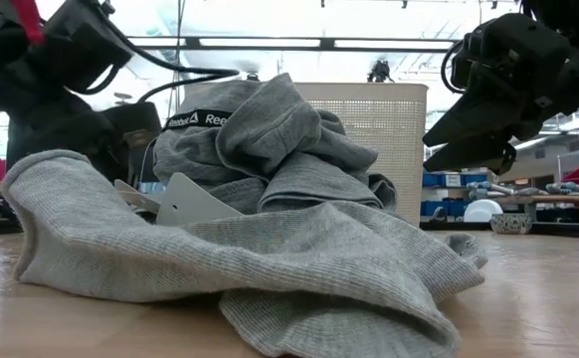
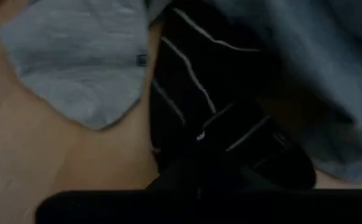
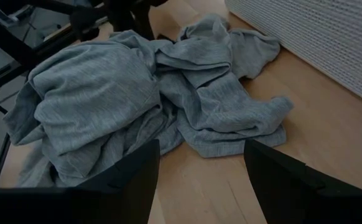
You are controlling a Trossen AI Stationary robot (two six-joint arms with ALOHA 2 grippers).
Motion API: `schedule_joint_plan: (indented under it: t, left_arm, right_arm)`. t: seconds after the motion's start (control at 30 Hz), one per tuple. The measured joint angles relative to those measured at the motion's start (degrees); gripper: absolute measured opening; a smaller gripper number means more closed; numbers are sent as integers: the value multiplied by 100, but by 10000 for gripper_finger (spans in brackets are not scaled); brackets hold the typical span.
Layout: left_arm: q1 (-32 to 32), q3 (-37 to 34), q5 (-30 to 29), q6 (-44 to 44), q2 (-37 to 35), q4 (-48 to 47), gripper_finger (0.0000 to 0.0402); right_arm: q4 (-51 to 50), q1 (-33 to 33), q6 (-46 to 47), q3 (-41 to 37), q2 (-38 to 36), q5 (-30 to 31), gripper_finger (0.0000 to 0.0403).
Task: Sort clothes
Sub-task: Put the black sock into the white bin
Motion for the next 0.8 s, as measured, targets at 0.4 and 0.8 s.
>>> schedule_joint_plan:
  t: [0.4, 0.8]
  left_arm:
    - [48, 1797, -291, 1028, -791, -2288, 1]
    - [1091, 4626, -820, 4181, -890, -3217, 0]
  right_arm:
    - [0, 0, 0, 0, 0, 2, 235]
    - [63, 0, 2, 0, -2, 4, 235]
